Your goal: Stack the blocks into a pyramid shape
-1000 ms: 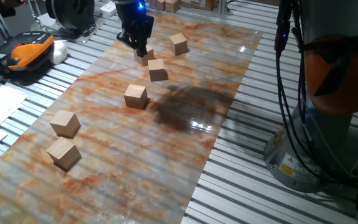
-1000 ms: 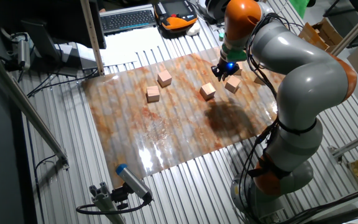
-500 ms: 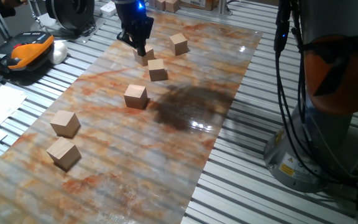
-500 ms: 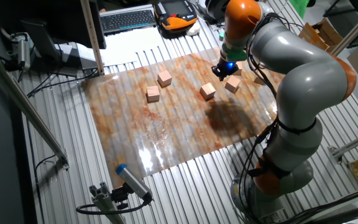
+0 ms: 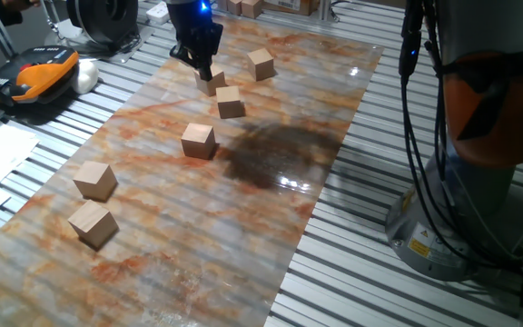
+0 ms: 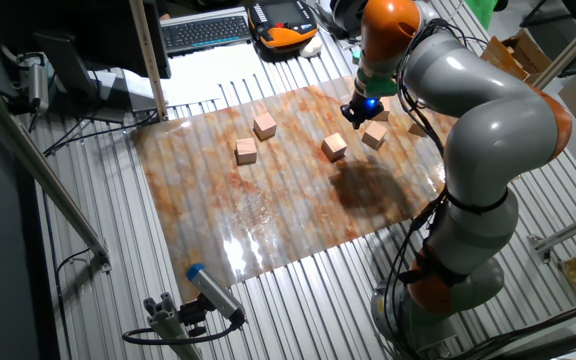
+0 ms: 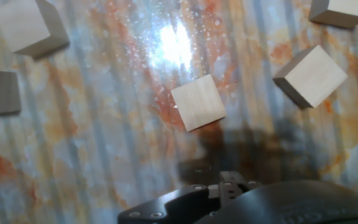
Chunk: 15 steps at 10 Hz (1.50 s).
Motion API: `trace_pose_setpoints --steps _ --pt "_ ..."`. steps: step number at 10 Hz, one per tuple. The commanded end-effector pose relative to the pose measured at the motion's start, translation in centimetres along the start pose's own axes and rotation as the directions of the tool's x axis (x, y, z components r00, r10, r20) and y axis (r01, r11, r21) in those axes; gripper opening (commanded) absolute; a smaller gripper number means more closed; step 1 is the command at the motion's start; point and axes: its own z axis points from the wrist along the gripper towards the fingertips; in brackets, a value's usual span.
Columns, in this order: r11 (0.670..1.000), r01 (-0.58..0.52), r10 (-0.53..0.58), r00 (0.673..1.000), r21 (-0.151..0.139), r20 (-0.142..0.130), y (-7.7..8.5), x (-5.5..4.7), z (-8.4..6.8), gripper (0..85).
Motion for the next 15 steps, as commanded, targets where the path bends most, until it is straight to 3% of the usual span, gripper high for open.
trace_pose_setpoints --steps 1,4,9,15 --pt "1.0 0.003 -0.003 1.0 -0.004 0.006 0.0 0.0 0.0 0.0" --pt "0.998 0.033 -0.034 0.999 0.05 0.016 0.2 -0.1 0.2 0.0" --pt "0.998 0.04 -0.042 0.998 0.056 0.036 0.2 -0.5 0.7 0.0" --pt "0.998 0.058 -0.059 0.997 0.04 0.047 -0.3 -1.4 2.2 0.0"
